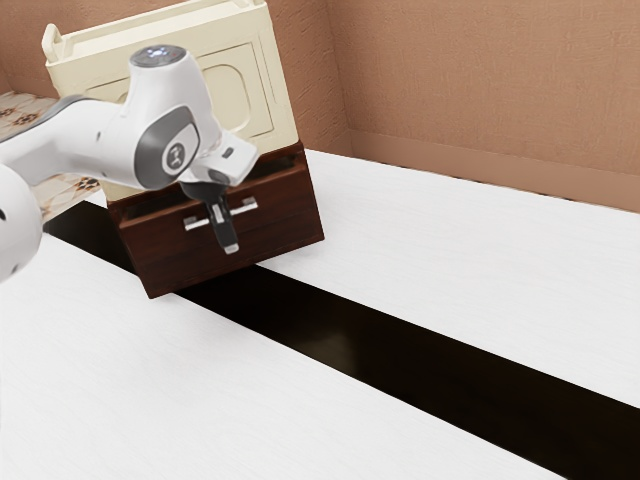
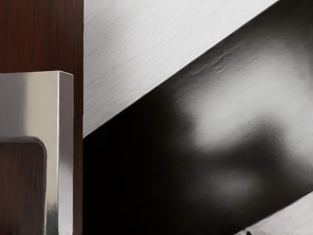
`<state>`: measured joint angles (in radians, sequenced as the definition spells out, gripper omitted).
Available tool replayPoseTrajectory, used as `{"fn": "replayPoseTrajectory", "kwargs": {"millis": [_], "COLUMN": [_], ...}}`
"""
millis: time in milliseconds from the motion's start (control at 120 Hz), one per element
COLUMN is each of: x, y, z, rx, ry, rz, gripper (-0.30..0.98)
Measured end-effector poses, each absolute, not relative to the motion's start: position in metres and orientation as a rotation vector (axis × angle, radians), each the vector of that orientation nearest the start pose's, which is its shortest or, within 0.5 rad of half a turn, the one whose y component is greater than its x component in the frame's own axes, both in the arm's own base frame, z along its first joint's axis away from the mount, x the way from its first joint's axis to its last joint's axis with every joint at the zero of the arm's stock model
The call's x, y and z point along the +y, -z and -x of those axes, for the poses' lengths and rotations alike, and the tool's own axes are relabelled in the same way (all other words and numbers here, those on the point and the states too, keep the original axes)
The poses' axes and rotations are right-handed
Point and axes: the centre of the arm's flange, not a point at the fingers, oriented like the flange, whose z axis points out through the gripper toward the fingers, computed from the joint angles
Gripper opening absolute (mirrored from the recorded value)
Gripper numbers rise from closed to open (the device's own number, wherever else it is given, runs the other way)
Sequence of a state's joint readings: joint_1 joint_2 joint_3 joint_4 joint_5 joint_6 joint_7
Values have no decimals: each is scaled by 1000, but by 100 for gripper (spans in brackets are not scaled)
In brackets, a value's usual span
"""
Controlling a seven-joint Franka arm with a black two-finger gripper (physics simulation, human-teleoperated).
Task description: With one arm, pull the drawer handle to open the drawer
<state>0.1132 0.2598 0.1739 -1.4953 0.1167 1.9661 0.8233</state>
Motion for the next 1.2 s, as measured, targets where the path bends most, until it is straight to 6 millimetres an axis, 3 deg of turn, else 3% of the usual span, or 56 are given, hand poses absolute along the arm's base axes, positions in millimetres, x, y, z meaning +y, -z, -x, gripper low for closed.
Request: {"fn": "replayPoseTrajectory", "kwargs": {"millis": [308, 833, 1200], "x": [154, 119, 105], "y": [-556, -556, -562], "z": [-629, -618, -590], "rx": [877, 919, 921], "ry": [158, 159, 159], "rz": [2744, 2744, 2755], "gripper": [43, 47, 44]}}
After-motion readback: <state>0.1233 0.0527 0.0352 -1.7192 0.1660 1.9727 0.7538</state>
